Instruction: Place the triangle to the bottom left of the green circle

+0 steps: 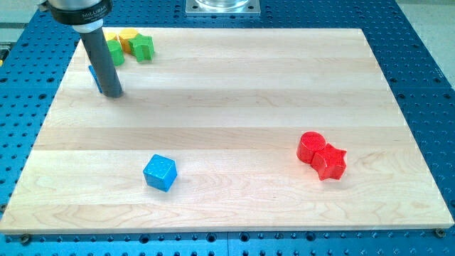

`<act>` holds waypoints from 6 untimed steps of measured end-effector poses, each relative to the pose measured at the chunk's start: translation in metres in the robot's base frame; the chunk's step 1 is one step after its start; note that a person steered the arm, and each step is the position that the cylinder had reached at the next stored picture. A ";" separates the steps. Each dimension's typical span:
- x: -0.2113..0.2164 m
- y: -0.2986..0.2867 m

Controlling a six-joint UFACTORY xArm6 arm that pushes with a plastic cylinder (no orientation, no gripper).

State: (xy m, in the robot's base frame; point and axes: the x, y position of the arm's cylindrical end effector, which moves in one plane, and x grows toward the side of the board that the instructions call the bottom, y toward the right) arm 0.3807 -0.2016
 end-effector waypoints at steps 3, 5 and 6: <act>-0.029 -0.027; -0.050 -0.040; -0.061 -0.040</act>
